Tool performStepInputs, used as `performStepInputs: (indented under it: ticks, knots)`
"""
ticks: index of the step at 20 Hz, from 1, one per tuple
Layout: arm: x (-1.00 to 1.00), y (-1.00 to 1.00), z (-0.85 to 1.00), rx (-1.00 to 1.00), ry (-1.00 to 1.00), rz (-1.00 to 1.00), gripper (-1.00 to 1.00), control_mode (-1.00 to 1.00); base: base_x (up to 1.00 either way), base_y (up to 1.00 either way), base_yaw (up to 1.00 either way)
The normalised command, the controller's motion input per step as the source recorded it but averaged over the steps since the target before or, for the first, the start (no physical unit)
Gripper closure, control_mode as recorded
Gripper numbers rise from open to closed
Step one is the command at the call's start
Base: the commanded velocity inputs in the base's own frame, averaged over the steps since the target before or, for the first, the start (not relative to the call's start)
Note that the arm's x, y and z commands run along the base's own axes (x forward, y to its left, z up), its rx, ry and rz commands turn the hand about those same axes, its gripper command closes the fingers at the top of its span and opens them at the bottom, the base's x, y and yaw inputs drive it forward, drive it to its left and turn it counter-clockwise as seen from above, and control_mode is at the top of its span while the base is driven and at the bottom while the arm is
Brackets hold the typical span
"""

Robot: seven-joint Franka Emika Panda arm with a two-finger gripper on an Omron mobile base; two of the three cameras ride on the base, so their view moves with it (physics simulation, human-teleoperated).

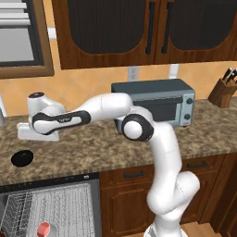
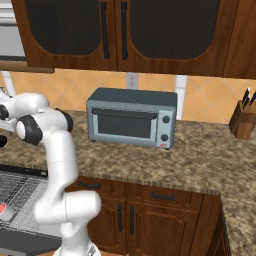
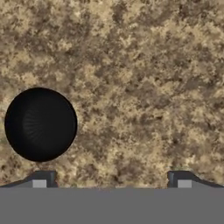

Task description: Pick up the cup and bowl from the counter, place them in the dishwasher, and close the dishwasher door.

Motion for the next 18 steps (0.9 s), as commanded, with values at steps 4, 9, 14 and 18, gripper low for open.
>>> performStepInputs:
  ticks: [4,9,14,18]
  knots:
    - [0.16,0.26,-0.11,0.0,-0.01,0.06,-1.0,-1.0,0.0,0.0,0.0]
    - [0.01,0.02,-0.26,0.0,-0.1,0.02,-1.0,-1.0,0.0,0.0,0.0]
    - [0.0,-0.02,-0.68,0.1,0.0,0.0,-1.0,-1.0,0.0,0.0,0.0]
    - [0.1,-0.09,-0.54,0.11,0.0,0.0,-1.0,-1.0,0.0,0.0,0.0]
